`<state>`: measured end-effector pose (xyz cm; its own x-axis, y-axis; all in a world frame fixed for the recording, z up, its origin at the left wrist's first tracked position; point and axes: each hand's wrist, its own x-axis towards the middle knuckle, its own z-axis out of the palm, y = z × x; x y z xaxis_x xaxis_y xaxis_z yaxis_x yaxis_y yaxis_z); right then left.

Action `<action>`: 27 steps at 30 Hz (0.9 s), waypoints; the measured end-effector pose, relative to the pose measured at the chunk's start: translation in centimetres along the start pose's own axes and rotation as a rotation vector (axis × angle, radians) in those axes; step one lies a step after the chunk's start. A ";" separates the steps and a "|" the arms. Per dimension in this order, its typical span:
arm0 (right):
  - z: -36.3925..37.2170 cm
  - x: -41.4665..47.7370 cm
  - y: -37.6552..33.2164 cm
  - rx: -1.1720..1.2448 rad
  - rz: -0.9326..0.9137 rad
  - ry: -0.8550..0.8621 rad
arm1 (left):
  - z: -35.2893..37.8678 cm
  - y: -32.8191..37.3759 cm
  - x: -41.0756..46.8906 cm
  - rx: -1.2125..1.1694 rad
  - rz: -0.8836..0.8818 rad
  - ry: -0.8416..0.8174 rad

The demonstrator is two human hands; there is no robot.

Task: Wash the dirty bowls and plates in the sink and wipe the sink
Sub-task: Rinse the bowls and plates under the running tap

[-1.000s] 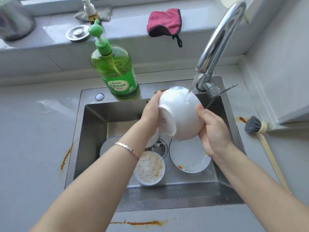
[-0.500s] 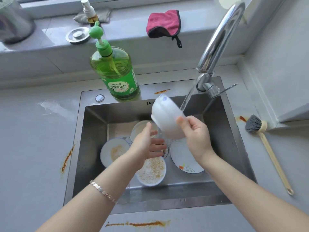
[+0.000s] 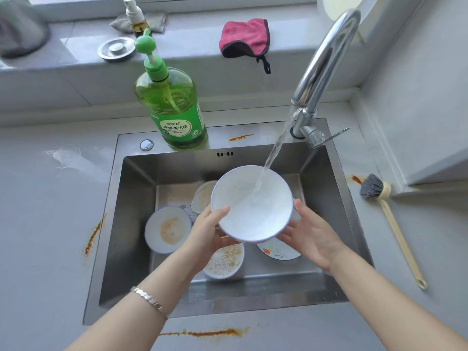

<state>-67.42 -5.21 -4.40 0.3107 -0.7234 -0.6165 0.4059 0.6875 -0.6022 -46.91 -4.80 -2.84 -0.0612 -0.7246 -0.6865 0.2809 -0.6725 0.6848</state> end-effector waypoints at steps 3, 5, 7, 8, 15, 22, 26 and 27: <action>0.6 -0.5 -0.4 -0.042 -0.018 -0.040 | -0.3 -0.1 -0.2 -0.018 -0.020 -0.028; 1.0 -0.6 -0.5 -0.148 -0.066 0.091 | -0.6 -0.3 0.1 0.104 -0.025 0.025; 1.2 -0.4 -0.6 -0.304 -0.114 0.247 | -1.5 -0.8 0.6 0.278 -0.045 0.114; 1.3 -0.2 -0.4 -0.434 -0.141 0.318 | -2.0 -1.2 0.8 0.360 -0.064 0.144; 3.7 -0.1 2.0 -1.290 -0.176 0.315 | -5.6 -3.5 1.1 0.671 -0.171 0.213; 0.5 0.0 1.7 -1.339 -0.036 0.468 | -6.3 -4.7 1.5 0.794 -0.218 0.172; -5.0 1.4 0.7 -0.918 0.068 0.697 | -6.9 -5.1 2.4 0.822 -0.223 0.186; -6.1 2.0 0.7 -0.778 0.112 0.722 | -7.1 -5.3 2.6 0.833 -0.227 0.190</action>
<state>-71.76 -5.74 -9.17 -0.3742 -0.6201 -0.6895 -0.3327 0.7838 -0.5243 -41.78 -2.09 -9.97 0.1506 -0.5731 -0.8055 -0.5119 -0.7423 0.4323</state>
